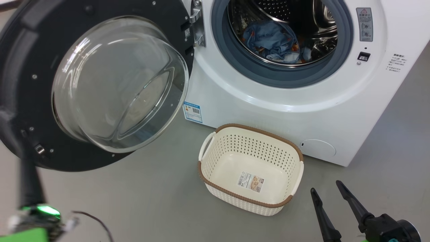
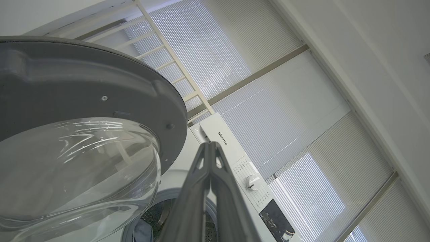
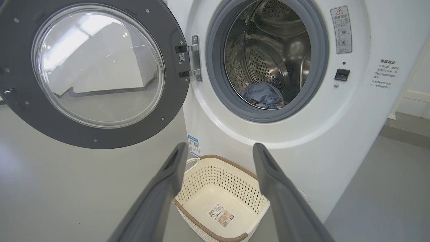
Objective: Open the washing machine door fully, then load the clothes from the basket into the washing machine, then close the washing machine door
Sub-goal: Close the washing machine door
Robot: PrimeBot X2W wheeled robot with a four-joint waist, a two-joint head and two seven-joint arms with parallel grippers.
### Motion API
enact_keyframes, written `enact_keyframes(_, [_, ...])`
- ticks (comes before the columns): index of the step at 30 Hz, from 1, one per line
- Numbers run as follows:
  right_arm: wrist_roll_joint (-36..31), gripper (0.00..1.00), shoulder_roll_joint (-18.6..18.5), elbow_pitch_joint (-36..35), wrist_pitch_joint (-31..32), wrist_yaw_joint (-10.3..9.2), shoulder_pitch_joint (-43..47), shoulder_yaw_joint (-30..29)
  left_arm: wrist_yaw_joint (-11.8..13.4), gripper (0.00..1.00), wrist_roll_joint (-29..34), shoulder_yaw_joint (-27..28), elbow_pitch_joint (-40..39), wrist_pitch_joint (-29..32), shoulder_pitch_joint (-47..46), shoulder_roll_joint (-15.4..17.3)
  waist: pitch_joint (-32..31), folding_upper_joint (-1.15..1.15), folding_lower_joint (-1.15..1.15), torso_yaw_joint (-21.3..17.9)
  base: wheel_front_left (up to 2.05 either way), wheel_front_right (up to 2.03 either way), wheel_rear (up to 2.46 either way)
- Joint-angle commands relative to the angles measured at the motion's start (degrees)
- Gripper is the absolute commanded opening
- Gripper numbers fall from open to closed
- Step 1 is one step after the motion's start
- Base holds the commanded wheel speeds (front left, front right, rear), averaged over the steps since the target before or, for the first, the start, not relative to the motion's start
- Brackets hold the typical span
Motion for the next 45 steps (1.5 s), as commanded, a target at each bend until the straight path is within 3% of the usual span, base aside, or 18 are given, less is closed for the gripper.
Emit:
enact_keyframes(1, [0.59, 1.0, -0.7, -1.8, 0.06, 0.16, -2.59, 1.29, -0.57, 0.0, -4.04, 4.2, -2.98, 0.44, -3.45, 2.43, 0.38, 0.0, 0.0, -0.04, 0.0, 0.0, 0.0])
enact_keyframes(6, [0.44, 1.0, -1.16, -2.69, 0.47, 0.16, -2.99, 1.05, -0.59, 0.0, -16.84, 14.59, -4.47, 1.66, -6.74, 7.46, 1.86, 0.0, 0.0, -0.16, 0.0, 0.0, 0.0])
enact_keyframes(12, [0.1, 1.0, -1.64, -3.74, 0.97, 0.16, -3.31, 0.6, -0.59, 0.0, -24.72, 23.93, 0.54, 4.92, -10.21, 13.08, 3.68, 0.0, 0.0, 0.24, 0.0, 0.0, 0.0])
enact_keyframes(18, [-0.11, 1.0, -2.74, -5.09, 1.79, 0.16, -4.23, 0.49, -0.6, 0.0, -31.78, 31.38, 13.57, 10.01, -15.91, 20.79, 6.01, 0.0, 0.0, 0.37, 0.0, 0.0, 0.0])
enact_keyframes(26, [0.05, 1.0, -4.68, -6.38, 2.92, 0.16, -5.32, 0.85, 2.53, 0.0, -35.99, 30.03, 34.61, 18.44, -24.8, 30.69, 8.54, 0.0, 0.0, -0.58, 0.0, 0.0, 0.0])
enact_keyframes(32, [-0.08, 1.0, -5.95, -7.55, 3.98, 0.16, -6.25, 1.19, 5.59, 0.0, -36.54, 28.85, 45.59, 21.95, -28.41, 35.13, 10.65, 0.0, 0.0, -2.54, 0.0, 0.0, 0.0])
enact_keyframes(38, [0.13, 1.0, -7.67, -9.53, 4.67, 0.16, -6.66, 0.95, 6.79, 0.0, -35.62, 25.66, 50.07, 26.15, -31.26, 37.65, 13.5, 0.0, 0.0, -4.17, 0.0, 0.0, 0.0])
enact_keyframes(45, [0.16, 1.0, -8.78, -10.82, 5.19, 0.16, -7.63, 1.22, 7.12, 0.0, -33.77, 21.79, 52.29, 28.86, -33.54, 38.0, 15.93, 0.0, 0.0, -5.64, 0.0, 0.0, 0.0])
